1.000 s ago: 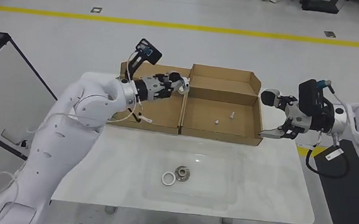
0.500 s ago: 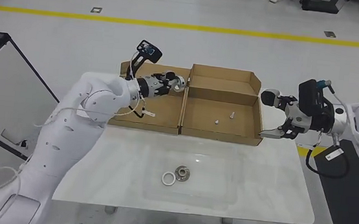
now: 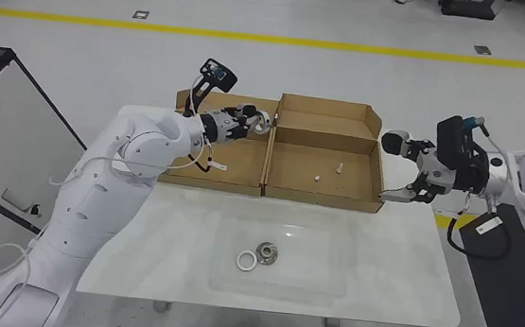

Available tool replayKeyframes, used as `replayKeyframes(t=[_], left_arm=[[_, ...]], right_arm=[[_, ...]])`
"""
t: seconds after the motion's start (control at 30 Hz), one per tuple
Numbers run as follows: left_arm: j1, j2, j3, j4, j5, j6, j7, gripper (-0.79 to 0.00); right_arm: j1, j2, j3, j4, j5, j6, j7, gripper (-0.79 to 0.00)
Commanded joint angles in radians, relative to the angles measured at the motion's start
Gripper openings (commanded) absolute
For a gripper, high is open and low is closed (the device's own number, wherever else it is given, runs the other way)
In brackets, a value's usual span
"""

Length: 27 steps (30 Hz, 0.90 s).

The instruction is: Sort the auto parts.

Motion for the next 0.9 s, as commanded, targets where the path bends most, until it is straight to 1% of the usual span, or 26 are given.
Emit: replayKeyframes(t=[0.0,0.87], left_arm=[[0.0,0.0,0.0,0.0,0.0,0.0,0.0,-0.785],[0.007,0.0,0.0,0.0,0.0,0.0,0.011,-0.785]], right_arm=[[0.0,0.0,0.0,0.0,0.0,0.0,0.0,0.0],[0.0,0.0,0.0,0.0,0.0,0.0,0.0,0.0]])
